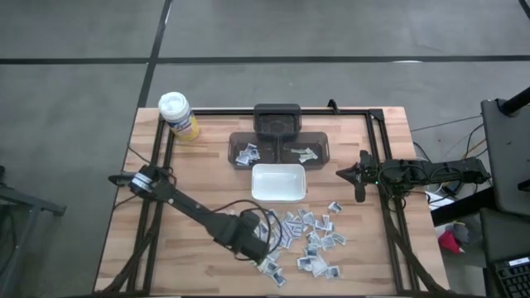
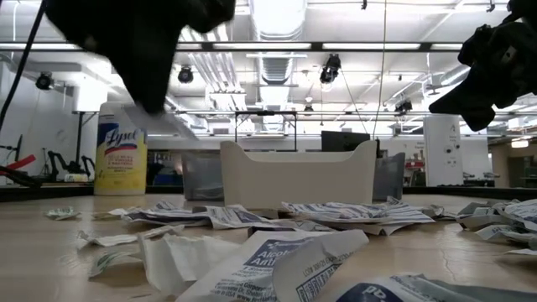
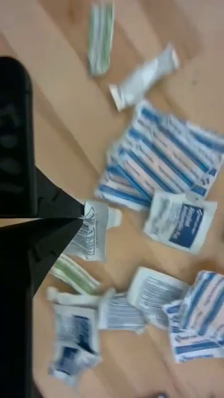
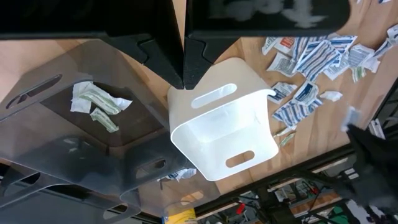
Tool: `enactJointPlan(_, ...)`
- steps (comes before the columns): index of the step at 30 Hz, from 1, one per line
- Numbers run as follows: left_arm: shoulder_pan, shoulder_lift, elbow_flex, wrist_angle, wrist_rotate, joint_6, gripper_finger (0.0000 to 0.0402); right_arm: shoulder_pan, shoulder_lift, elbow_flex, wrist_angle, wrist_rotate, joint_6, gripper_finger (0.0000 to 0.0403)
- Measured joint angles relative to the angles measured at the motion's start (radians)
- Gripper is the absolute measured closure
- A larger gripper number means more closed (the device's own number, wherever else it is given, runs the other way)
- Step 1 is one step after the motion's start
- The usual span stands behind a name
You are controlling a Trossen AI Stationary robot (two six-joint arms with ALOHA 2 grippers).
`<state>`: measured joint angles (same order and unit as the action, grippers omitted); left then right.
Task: Pick & Place First Aid Supplies
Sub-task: Put the alcohol pad into the bottom left black bin
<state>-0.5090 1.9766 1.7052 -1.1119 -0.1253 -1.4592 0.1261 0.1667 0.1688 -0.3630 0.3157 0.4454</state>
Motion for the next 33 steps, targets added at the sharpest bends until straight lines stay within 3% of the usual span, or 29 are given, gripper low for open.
enactJointPlan(11, -0.002, -0.001, 0.227, -0.138, -0.114, 0.169, 0.0401, 0.000, 0.000, 0.000, 0.000, 0.000, 0.000, 0.0394)
enactJointPlan(18, 0.026, -0.001, 0.371, -0.286, -0.275, 0.254, 0.0401, 0.000, 0.000, 0.000, 0.000, 0.000, 0.000, 0.0394)
enactJointPlan(24, 0.116, -0.001, 0.477, -0.342, -0.381, 0.467, 0.0401, 0.000, 0.000, 0.000, 0.000, 0.000, 0.000, 0.0394)
enactJointPlan(33, 0.336, -0.002, 0.520, -0.355, -0.379, 0.837, 0.0401, 0.000, 0.000, 0.000, 0.000, 0.000, 0.000, 0.0394)
